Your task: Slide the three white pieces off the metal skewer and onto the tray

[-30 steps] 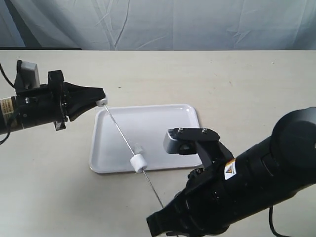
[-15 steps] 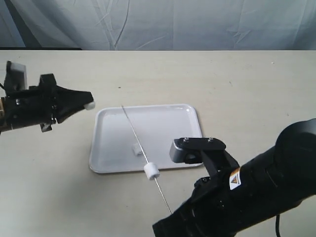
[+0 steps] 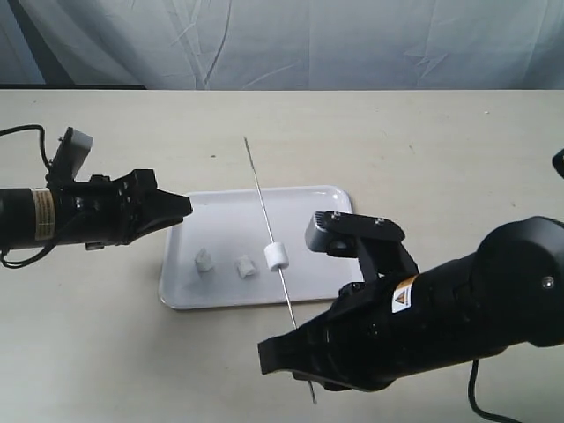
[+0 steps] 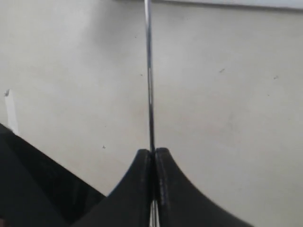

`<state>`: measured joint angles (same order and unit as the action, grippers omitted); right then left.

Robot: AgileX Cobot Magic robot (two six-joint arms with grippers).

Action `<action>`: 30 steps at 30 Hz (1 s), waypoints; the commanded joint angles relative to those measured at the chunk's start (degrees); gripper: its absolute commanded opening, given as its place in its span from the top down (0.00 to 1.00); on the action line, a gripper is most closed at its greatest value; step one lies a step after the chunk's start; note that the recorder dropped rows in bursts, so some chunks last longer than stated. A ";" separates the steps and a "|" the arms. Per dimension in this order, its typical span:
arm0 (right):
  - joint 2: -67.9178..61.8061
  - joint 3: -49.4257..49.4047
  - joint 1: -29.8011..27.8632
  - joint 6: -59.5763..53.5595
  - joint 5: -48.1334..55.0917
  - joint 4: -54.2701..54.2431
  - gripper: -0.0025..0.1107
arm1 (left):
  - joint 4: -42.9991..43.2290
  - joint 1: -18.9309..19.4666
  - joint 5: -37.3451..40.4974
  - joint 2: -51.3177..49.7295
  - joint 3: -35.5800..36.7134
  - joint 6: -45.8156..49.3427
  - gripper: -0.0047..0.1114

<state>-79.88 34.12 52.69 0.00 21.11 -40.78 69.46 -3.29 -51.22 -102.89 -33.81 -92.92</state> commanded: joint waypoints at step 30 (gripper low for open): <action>-2.63 4.78 0.03 -3.21 -3.66 -6.17 0.98 | -0.48 -10.06 -18.74 0.22 -0.56 -3.92 0.75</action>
<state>-82.61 37.66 52.69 -2.15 16.85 -47.22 69.39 -12.92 -69.46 -102.89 -34.16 -97.20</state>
